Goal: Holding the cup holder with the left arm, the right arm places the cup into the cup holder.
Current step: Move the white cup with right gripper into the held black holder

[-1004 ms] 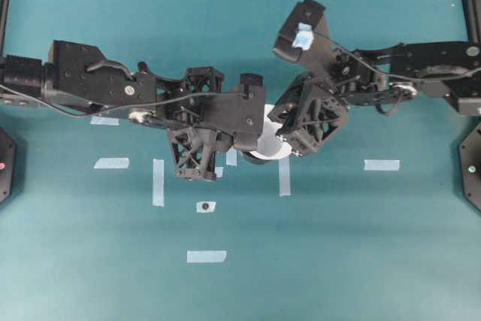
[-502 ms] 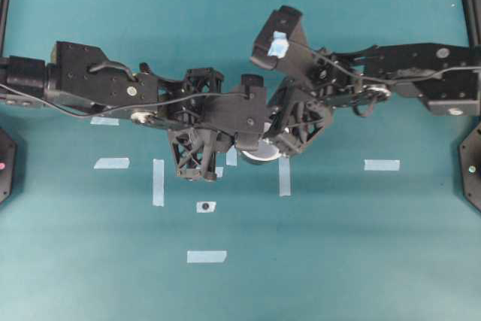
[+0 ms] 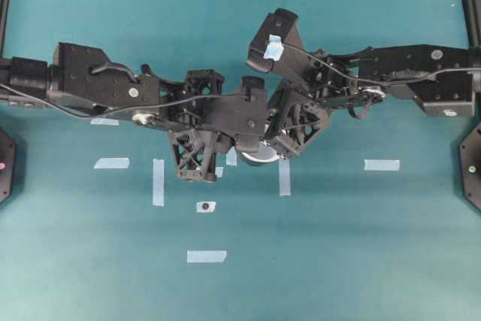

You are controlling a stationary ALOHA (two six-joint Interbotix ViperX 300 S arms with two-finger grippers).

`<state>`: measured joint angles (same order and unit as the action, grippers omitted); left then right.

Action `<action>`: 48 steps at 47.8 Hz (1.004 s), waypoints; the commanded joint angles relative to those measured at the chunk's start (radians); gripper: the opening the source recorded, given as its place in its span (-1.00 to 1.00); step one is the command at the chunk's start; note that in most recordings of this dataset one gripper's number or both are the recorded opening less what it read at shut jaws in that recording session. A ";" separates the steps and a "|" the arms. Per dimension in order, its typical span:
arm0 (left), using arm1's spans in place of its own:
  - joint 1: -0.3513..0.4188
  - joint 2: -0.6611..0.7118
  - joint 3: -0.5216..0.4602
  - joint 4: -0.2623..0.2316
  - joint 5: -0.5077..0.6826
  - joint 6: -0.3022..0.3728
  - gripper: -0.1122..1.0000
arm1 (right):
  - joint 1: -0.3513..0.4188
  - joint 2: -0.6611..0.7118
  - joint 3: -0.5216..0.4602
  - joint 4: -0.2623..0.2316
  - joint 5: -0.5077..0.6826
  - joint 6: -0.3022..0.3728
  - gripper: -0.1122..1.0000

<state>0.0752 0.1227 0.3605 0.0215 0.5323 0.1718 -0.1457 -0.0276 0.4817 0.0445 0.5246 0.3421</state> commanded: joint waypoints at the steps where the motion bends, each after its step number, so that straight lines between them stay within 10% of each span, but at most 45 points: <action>1: 0.000 -0.017 -0.032 0.002 -0.005 0.002 -0.40 | 0.008 -0.011 -0.026 0.002 -0.005 0.006 -0.74; 27: -0.002 -0.017 -0.032 0.002 -0.005 0.000 -0.40 | 0.014 -0.017 -0.028 0.002 -0.005 0.002 -0.60; 48: -0.003 -0.017 -0.032 0.002 -0.005 0.000 -0.40 | 0.029 -0.018 -0.028 0.002 -0.006 0.002 0.90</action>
<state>0.0767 0.1227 0.3513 0.0215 0.5323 0.1703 -0.1150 -0.0276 0.4771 0.0476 0.5246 0.3421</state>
